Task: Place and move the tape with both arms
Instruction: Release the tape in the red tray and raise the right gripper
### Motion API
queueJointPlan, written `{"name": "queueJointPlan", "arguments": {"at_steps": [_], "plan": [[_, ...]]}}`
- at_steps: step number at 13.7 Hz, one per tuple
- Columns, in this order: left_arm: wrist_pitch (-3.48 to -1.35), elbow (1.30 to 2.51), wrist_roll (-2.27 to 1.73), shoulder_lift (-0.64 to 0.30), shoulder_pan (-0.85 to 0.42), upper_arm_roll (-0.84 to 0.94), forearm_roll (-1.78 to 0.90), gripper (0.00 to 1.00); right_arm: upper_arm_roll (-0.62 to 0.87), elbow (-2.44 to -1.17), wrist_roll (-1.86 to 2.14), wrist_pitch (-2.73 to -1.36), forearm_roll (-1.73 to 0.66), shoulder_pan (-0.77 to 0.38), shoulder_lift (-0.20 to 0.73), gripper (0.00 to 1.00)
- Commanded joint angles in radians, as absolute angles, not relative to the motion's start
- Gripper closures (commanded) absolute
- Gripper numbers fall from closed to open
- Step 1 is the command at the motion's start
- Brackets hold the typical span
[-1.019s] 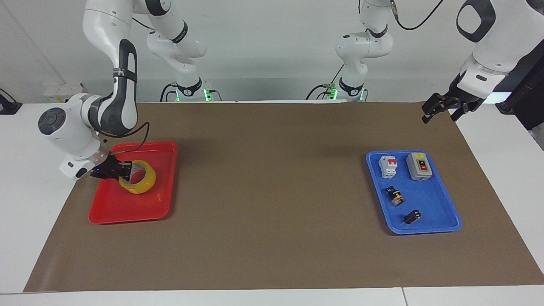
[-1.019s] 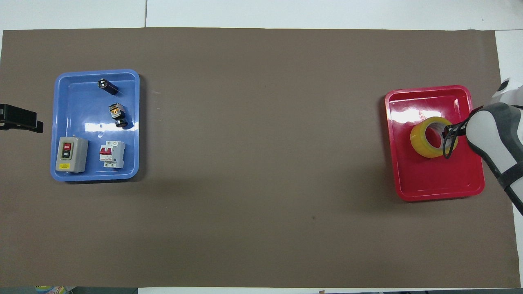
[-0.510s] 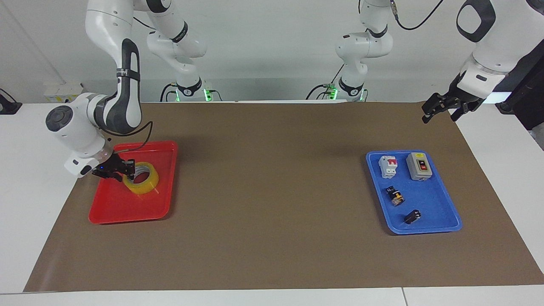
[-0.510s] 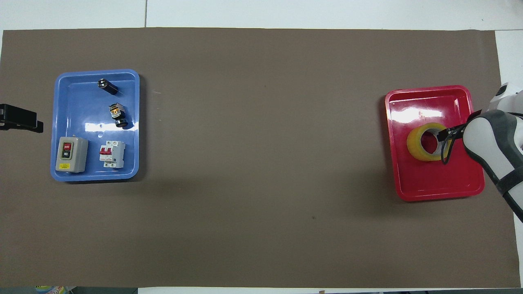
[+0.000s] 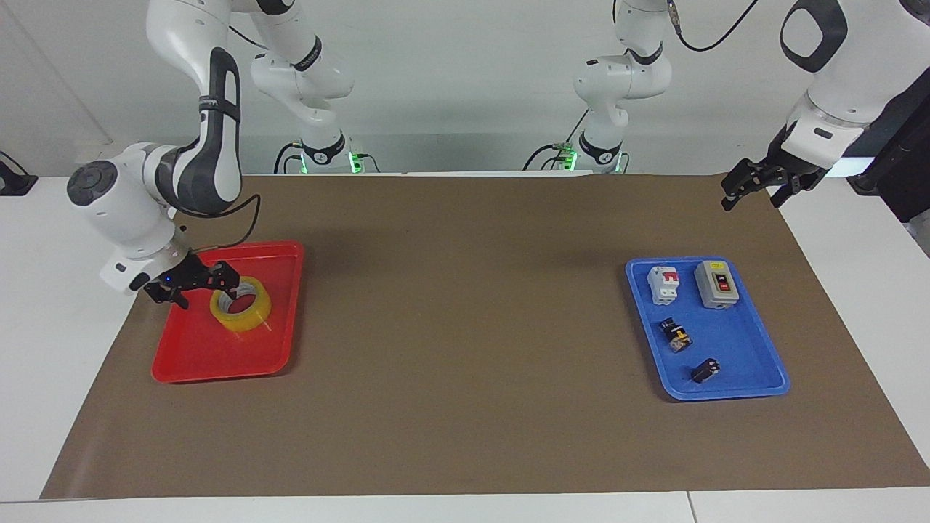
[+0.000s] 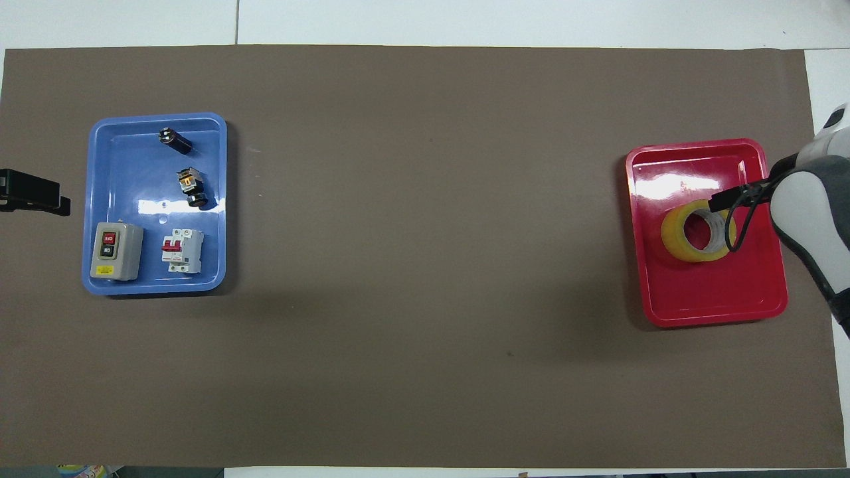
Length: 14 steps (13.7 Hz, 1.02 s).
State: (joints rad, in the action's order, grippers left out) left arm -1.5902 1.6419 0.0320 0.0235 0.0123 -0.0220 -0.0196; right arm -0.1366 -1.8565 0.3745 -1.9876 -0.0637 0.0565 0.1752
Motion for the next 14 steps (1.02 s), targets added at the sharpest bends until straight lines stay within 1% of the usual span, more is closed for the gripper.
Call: {"name": "queueJointPlan", "arguments": {"at_steps": [1,6,7,9,11,13,14], "plan": [[-1.595,1.660,0.041,0.043,0.018,-0.017,0.000,0.00,-0.132,-1.757,0.302,-1.834,-0.069,0.032,0.128,0.00],[-1.595,1.660,0.041,0.043,0.018,-0.017,0.000,0.00,-0.130,-1.660,0.218,-1.574,-0.064,0.014,0.006,0.00],[-1.595,1.660,0.041,0.043,0.018,-0.017,0.000,0.00,-0.129,-1.629,0.218,-1.522,-0.055,0.014,-0.001,0.00],[-1.595,1.660,0.041,0.043,0.018,-0.017,0.000,0.00,-0.129,-1.499,0.216,-1.404,-0.049,0.024,0.006,0.00],[-1.595,1.660,0.041,0.043,0.018,-0.017,0.000,0.00,-0.129,-1.482,0.222,-1.407,-0.010,0.031,0.009,0.00],[-1.595,1.660,0.041,0.043,0.018,-0.017,0.000,0.00,-0.130,-1.511,0.230,-1.472,0.025,0.031,-0.003,0.00],[-1.595,1.660,0.041,0.043,0.018,-0.017,0.000,0.00,-0.130,-1.512,0.230,-1.460,0.032,0.028,-0.003,0.00]]}}
